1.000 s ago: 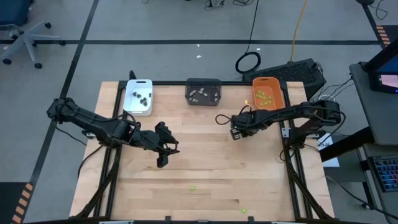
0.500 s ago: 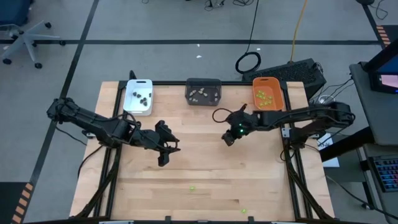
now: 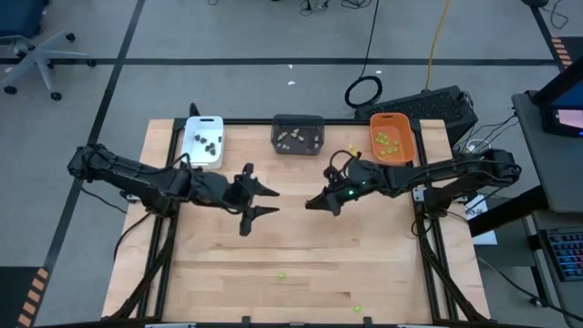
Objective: Sort Halloween decoration
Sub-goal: Put the black toy skull into the white bin
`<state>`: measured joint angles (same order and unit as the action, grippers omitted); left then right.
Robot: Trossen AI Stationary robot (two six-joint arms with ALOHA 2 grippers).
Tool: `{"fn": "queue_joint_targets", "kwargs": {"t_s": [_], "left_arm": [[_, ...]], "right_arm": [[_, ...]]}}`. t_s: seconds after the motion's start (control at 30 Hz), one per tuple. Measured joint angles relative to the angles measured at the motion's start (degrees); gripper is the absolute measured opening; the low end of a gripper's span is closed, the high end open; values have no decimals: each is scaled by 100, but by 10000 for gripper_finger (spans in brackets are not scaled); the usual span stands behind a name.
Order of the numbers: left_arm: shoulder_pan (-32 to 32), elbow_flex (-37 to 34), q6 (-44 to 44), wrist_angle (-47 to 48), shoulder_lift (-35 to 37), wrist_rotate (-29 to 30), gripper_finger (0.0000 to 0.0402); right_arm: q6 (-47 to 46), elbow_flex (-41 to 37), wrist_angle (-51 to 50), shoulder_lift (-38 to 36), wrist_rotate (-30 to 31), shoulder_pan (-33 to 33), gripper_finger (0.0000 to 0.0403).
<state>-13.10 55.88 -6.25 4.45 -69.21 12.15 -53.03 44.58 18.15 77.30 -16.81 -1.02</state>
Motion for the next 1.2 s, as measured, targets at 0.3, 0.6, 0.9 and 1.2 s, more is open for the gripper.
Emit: {"fn": "queue_joint_targets", "kwargs": {"t_s": [0.3,0.6,0.9,1.2], "left_arm": [[227,199,1111,-179,-105,-449,240],[337,772,2347,-223,-943,-327,287],[418,875,2320,-920,-1420,-534,287],[450,872,2333,-1082,-1773,-601,267]], "right_arm": [[-621,4,1162,-2,-124,38,43],[-935,3,1553,-2,-152,40,43],[-1087,4,1707,-2,-154,42,43],[-1231,4,1731,-2,-156,44,43]]}}
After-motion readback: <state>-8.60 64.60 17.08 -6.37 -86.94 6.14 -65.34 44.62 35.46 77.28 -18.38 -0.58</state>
